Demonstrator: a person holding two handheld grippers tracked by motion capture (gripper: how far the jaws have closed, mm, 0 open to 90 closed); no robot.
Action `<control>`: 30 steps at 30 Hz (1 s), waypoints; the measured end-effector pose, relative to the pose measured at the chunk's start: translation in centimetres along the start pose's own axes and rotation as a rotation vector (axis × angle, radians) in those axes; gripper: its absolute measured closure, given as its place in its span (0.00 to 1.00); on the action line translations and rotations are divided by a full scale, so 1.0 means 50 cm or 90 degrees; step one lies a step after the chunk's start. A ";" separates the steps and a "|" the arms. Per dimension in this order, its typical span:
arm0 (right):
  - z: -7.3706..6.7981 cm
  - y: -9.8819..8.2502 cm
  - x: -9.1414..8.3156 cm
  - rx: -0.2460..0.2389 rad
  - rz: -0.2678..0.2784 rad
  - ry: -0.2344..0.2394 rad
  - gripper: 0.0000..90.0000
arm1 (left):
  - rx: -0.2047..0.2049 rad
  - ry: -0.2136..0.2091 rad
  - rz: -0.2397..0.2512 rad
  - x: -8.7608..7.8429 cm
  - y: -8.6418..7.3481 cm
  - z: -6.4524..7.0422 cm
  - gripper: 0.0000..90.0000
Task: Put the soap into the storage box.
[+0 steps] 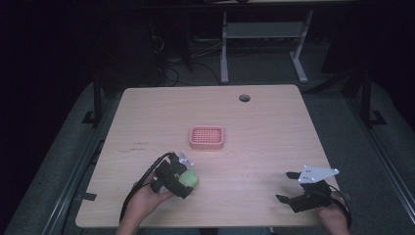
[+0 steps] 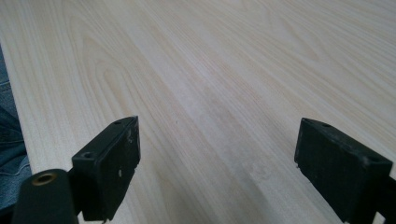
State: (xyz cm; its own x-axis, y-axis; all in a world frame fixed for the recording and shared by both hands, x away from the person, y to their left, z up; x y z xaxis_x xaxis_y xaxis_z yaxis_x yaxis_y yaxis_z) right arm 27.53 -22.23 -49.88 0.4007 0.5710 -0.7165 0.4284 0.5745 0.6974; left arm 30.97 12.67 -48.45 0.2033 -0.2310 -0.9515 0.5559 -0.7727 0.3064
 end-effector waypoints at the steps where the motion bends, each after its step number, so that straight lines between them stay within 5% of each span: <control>1: 0.000 0.000 0.000 0.000 0.000 0.000 0.15 | 0.000 0.000 0.000 0.000 0.000 0.000 0.20; 30: 0.000 0.000 -0.001 0.001 0.001 -0.001 0.15 | -0.029 -0.002 -0.052 0.040 0.020 -0.013 0.21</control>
State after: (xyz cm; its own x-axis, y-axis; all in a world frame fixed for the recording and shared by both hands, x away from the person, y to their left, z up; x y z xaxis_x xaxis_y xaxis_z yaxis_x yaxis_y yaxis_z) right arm 27.50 -22.24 -49.83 0.4029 0.5714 -0.7150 0.4293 0.5720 0.6990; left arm 32.48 11.83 -50.01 0.1527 -0.1700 -0.9735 0.6065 -0.7616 0.2281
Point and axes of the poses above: each handheld gripper's, and its own axes: x roughly forward along the jaws, y roughly out of its top, z roughly to its right, the point moved 7 cm from there along x, roughly forward along the jaws, and after that the axes turned 5 degrees about -z, right-handed, at the moved point
